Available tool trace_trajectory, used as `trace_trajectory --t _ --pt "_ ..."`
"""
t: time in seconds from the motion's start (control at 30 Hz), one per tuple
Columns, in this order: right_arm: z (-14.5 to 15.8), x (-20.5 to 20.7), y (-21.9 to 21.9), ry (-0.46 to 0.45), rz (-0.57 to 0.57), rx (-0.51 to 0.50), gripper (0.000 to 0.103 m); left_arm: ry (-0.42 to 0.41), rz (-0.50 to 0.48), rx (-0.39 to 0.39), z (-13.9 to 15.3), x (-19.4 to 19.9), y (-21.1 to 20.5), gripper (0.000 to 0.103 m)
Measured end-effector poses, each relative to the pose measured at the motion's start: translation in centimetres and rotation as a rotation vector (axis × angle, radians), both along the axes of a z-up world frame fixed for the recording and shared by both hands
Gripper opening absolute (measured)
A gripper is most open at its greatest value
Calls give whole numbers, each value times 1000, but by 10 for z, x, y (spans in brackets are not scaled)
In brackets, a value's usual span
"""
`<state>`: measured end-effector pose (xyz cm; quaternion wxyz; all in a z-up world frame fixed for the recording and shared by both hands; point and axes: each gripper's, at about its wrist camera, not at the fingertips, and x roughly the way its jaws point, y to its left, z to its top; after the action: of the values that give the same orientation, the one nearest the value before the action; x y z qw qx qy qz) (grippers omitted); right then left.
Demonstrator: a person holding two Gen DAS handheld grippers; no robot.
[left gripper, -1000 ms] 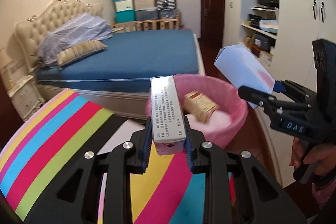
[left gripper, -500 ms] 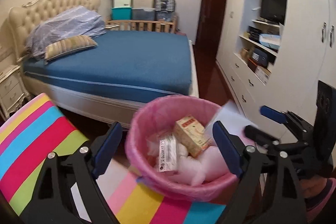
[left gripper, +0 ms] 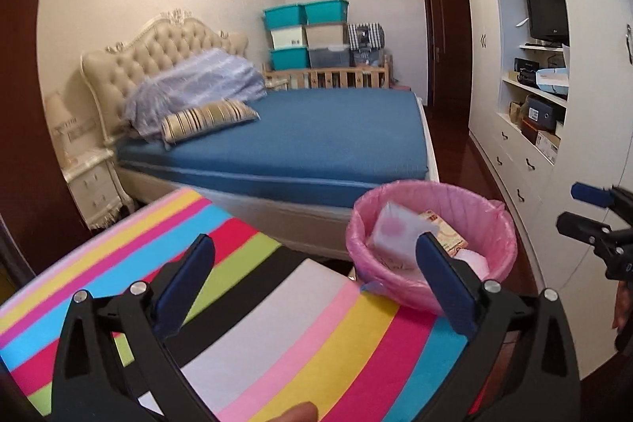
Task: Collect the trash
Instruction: 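Pull both tools back from the bin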
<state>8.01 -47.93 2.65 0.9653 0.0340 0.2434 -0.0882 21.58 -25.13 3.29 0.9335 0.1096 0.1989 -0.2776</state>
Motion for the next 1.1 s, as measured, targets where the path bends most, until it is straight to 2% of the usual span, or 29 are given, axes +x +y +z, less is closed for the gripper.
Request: trace_trajectory --t 0.13,0.4,0.53,0.67,0.9,1.1 --pt "26 0 17 -1 15 -16 85 -65 -13 9 25 -24 8 98" --pt "56 -13 50 34 28 -62 85 -55 0 -82 56 -53 34 98" --pt "57 -27 64 52 30 -92 85 -31 14 -83 55 -61 36 98" --pt "55 -38 69 50 14 -102 85 -6 -15 -78 50 -70 31 98" --pt "49 -53 54 23 -20 -4 85 16 -67 -56 37 -84 19 98" --pt "48 -53 49 31 -8 7 85 39 -78 -41 28 -86 11 98"
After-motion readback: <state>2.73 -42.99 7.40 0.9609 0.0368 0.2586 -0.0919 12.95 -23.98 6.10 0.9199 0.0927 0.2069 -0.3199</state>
